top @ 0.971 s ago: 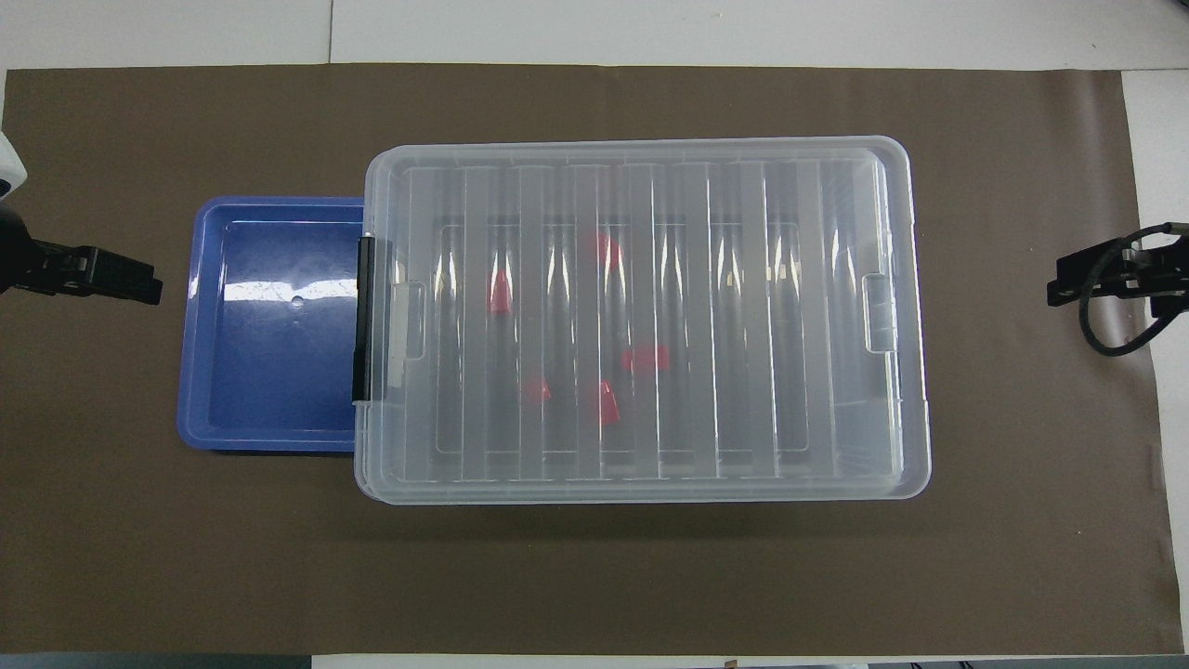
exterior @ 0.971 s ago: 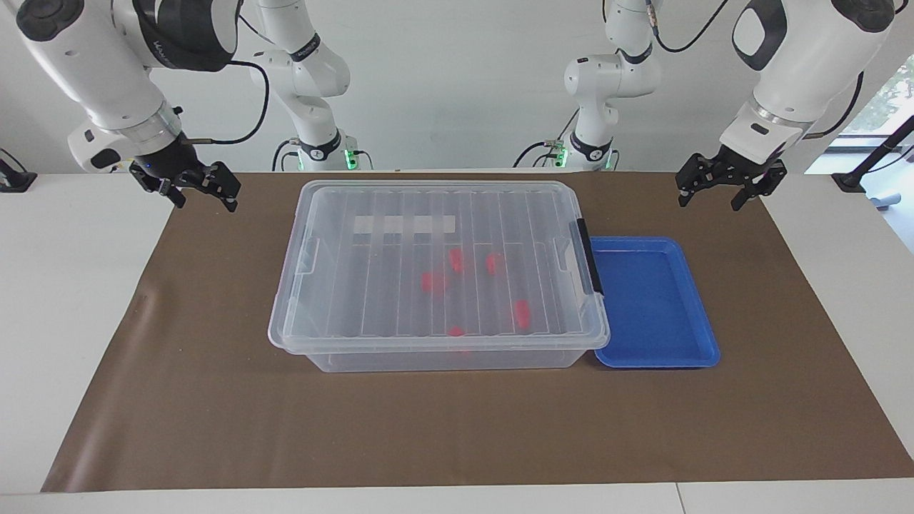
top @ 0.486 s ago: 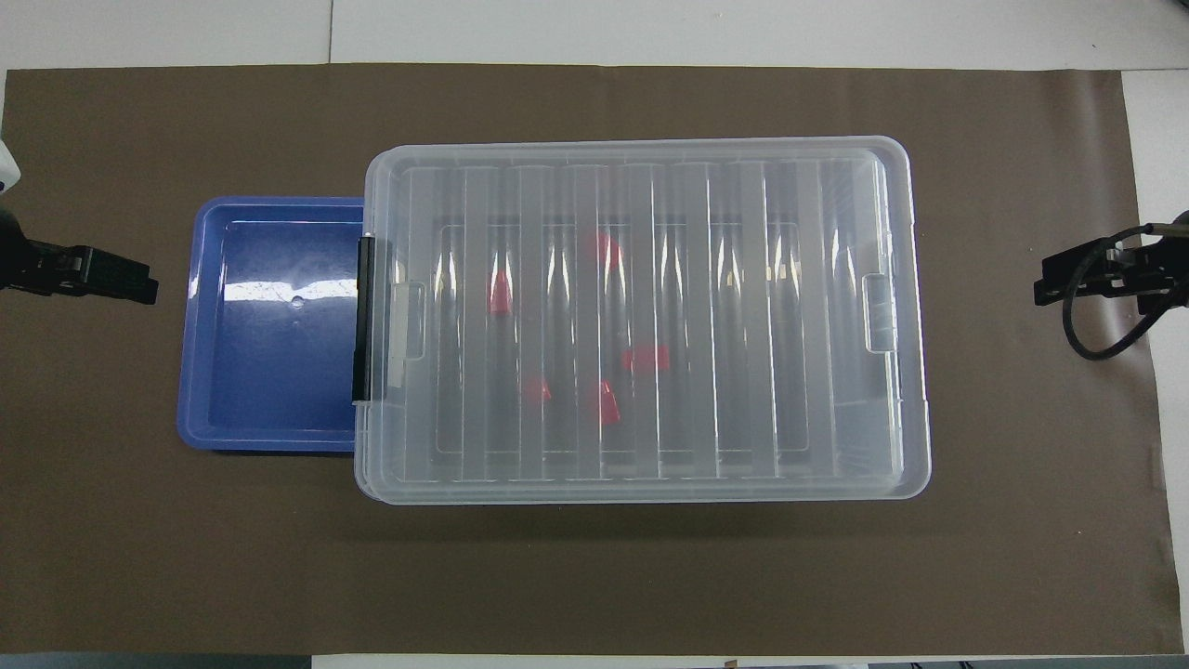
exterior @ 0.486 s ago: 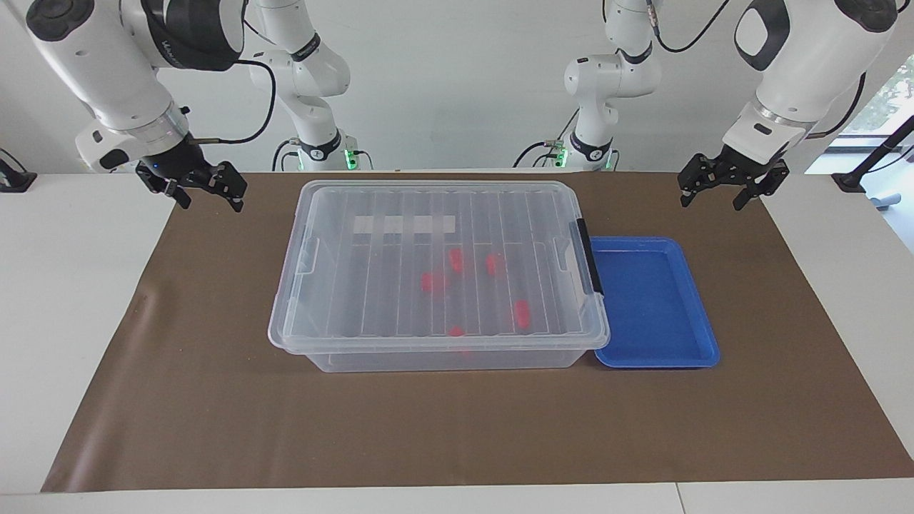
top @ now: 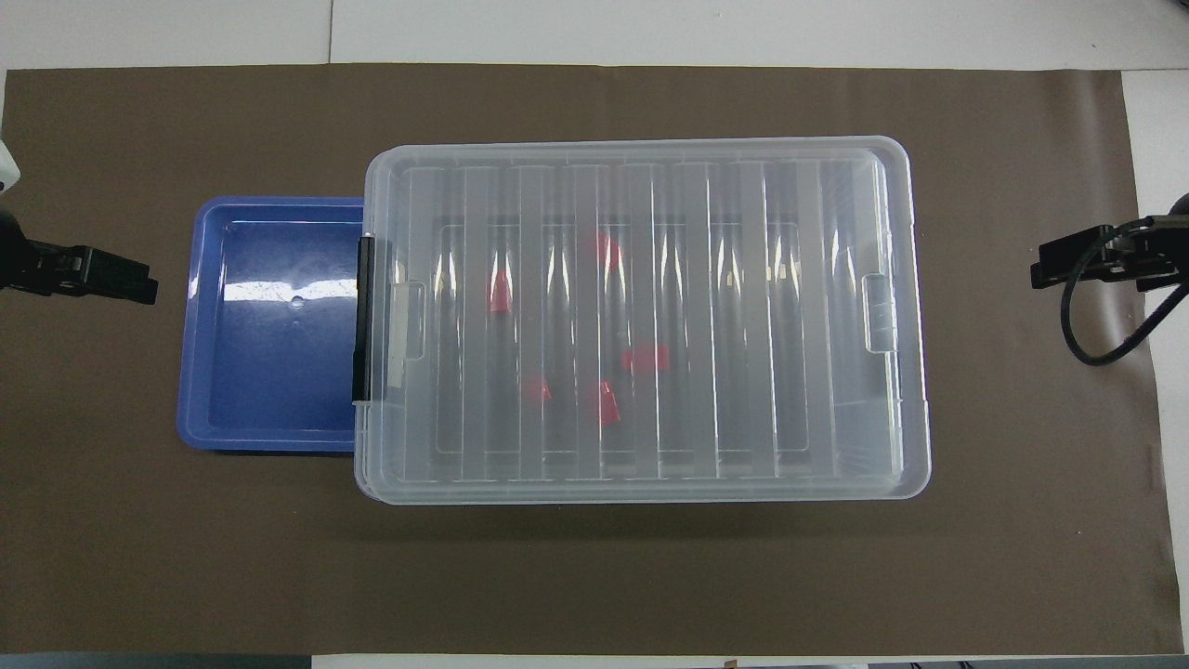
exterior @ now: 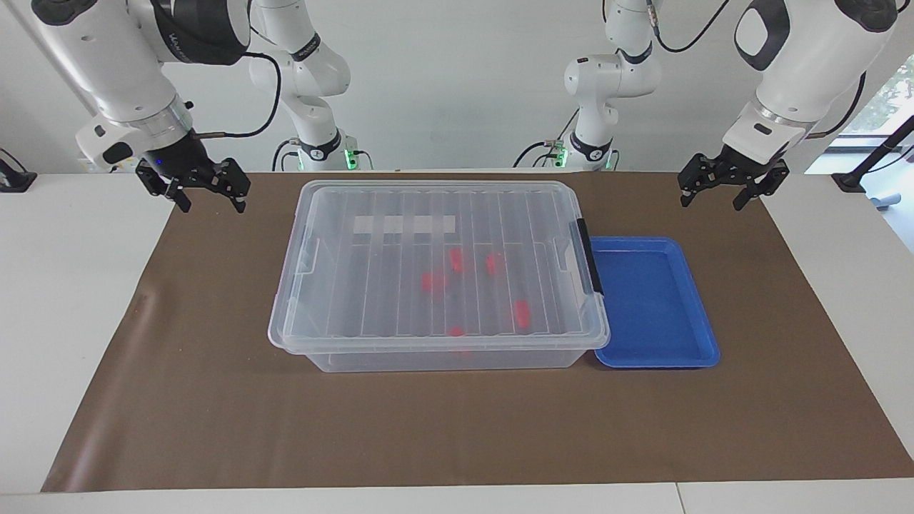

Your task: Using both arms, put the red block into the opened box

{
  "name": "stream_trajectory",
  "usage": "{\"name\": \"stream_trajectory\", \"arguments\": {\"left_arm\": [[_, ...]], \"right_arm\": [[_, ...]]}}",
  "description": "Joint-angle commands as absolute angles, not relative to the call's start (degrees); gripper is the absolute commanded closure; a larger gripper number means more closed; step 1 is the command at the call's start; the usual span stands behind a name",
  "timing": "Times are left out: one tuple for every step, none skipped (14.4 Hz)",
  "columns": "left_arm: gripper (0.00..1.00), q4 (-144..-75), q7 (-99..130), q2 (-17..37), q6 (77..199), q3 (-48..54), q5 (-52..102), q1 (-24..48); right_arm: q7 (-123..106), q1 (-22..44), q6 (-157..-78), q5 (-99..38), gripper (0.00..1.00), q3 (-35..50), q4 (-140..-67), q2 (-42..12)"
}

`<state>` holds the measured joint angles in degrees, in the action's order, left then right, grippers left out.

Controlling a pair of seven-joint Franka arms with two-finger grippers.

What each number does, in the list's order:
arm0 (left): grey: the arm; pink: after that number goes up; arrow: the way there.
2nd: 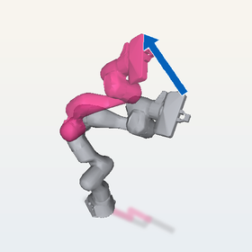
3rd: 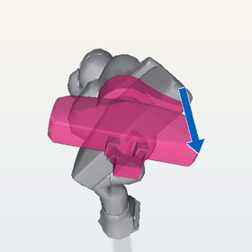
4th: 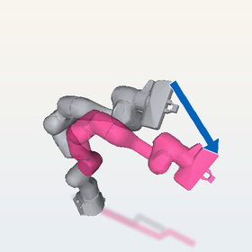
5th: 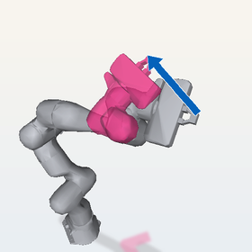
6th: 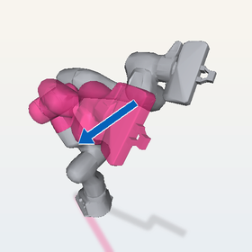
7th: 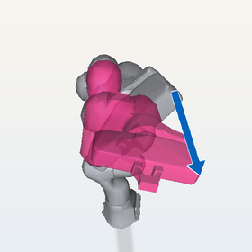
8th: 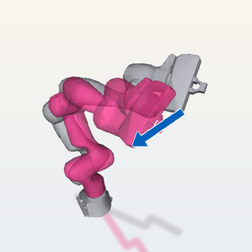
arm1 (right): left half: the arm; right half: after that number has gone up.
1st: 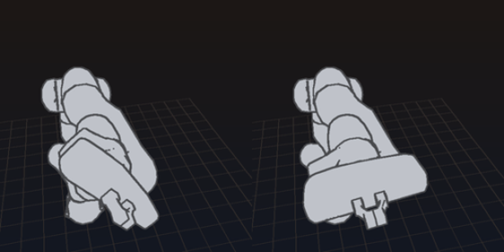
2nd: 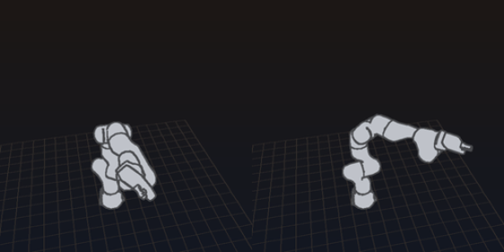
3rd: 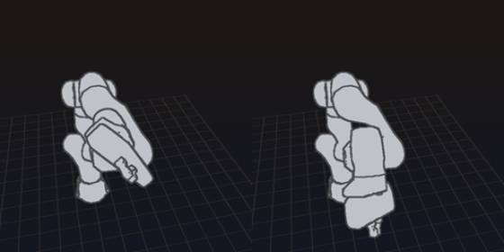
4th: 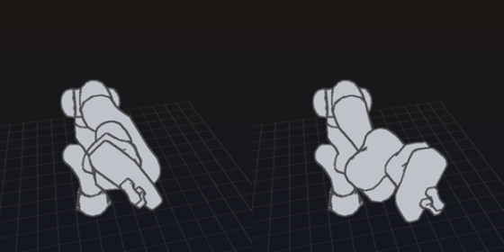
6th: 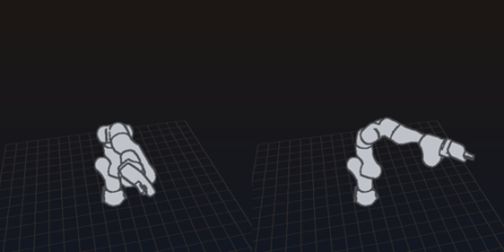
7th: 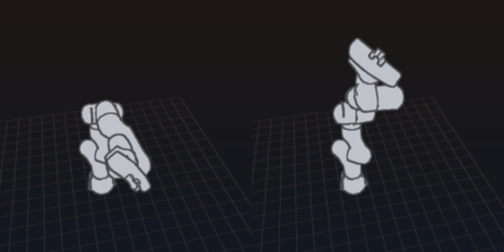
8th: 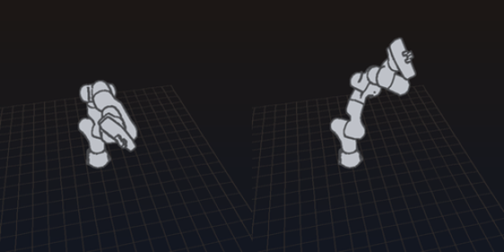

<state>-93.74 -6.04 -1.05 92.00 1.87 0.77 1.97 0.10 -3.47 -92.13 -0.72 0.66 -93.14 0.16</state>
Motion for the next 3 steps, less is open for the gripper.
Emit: {"name": "stream_trajectory", "arguments": {"left_arm": [[0.00,-95.01,-6.50,-2.55,91.85,1.76,1.58,1.67],[0.00,-95.01,-6.50,-2.55,91.85,1.76,1.67,1.67],[0.00,-95.01,-6.50,-2.55,91.85,1.76,1.58,1.67]], "right_arm": [[-1.05,-3.25,-92.11,-0.26,0.00,0.44,-92.72,0.26],[-1.05,-3.25,-92.20,-0.35,0.00,0.44,-92.72,0.26],[-1.05,-3.25,-92.11,-0.26,0.00,0.44,-92.72,0.26]]}}
